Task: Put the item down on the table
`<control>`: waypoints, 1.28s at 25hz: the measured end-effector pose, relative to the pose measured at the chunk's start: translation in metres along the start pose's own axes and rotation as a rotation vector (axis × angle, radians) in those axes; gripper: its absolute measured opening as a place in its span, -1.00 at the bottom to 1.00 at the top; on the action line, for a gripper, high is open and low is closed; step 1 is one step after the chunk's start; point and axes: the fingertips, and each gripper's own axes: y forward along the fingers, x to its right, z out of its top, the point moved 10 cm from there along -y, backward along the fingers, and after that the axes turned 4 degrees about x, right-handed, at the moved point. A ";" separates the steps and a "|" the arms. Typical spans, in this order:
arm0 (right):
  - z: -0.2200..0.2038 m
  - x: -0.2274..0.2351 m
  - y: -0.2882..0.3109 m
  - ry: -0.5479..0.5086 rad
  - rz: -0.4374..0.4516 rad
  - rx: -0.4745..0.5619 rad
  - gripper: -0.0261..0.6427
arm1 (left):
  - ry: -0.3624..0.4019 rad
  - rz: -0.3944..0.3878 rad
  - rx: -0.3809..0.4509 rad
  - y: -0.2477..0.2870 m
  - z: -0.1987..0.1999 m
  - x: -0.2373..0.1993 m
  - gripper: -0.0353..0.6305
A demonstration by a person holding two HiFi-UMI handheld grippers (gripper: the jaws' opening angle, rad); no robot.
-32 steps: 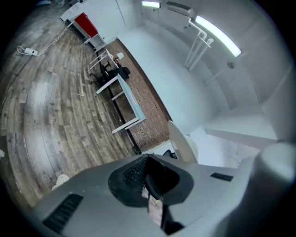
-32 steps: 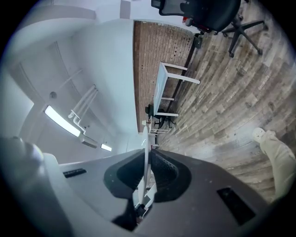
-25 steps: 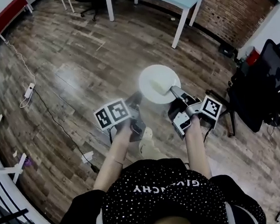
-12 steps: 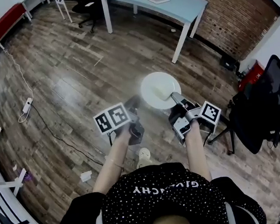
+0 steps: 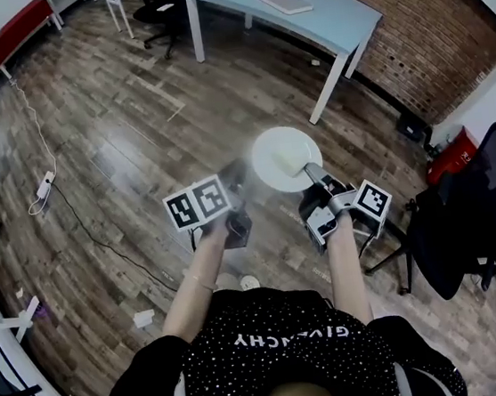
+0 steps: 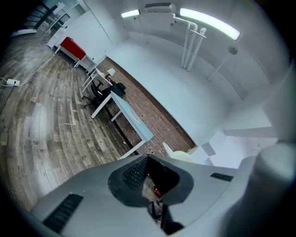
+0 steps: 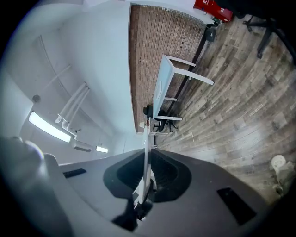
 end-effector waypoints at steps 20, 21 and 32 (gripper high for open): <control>0.069 0.012 0.107 0.019 -0.041 0.053 -0.83 | 0.025 0.008 0.028 0.117 0.063 -0.035 -0.86; 0.076 0.011 0.117 0.014 -0.045 0.057 -0.83 | 0.025 0.005 0.023 0.129 0.070 -0.037 -0.86; 0.152 -0.007 0.238 0.034 -0.067 0.100 -0.83 | 0.036 -0.029 -0.018 0.259 0.163 -0.055 -0.86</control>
